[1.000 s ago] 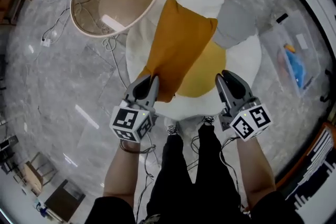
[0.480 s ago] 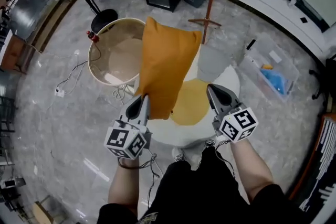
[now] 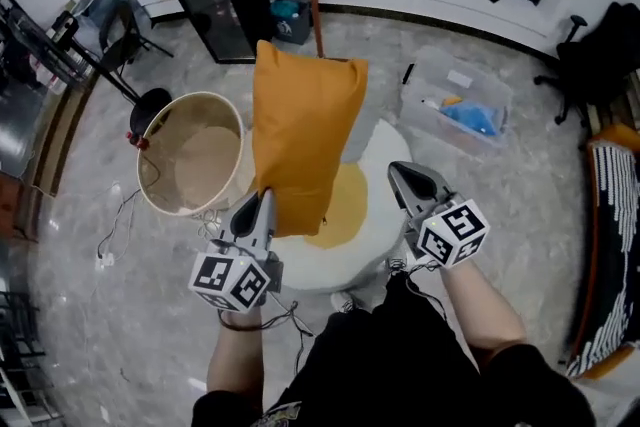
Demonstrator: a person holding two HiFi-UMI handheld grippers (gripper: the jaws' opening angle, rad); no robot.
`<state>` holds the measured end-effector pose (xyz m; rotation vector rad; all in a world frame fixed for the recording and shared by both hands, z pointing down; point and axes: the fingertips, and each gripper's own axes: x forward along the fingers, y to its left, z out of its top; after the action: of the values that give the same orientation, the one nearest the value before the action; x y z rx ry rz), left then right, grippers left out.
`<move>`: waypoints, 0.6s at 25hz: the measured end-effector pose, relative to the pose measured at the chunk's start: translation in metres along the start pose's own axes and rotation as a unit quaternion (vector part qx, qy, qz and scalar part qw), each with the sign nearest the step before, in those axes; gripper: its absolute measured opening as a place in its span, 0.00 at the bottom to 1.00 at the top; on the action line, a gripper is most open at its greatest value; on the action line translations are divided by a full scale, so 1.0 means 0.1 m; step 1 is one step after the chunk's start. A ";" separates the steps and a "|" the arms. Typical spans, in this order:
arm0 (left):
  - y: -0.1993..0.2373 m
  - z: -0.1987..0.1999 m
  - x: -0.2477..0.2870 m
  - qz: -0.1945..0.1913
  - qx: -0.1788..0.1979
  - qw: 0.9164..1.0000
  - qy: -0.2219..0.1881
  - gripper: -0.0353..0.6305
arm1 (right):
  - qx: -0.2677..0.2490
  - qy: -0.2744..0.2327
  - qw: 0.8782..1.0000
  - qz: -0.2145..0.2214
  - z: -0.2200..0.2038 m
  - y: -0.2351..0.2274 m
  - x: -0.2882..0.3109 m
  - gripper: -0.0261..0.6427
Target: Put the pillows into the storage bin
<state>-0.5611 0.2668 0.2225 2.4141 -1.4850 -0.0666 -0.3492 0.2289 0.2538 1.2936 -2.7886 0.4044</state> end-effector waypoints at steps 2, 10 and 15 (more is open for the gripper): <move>-0.26 -0.08 0.18 -0.030 -0.002 1.000 0.006 0.07 | -0.002 0.002 1.000 -0.029 -0.02 -0.20 -0.31 0.05; -1.44 -0.44 0.88 -0.113 0.002 0.993 0.046 0.07 | 0.031 -0.025 0.991 -0.131 0.01 -1.23 -1.53 0.05; -2.32 -0.64 1.54 -0.132 0.003 0.989 0.064 0.07 | 0.020 -0.029 0.988 -0.148 0.08 -1.99 -2.19 0.05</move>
<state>-0.2763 0.2430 0.2366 2.5540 -1.1059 0.0347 -0.0559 0.2669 0.2575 1.7218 -2.5834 0.4119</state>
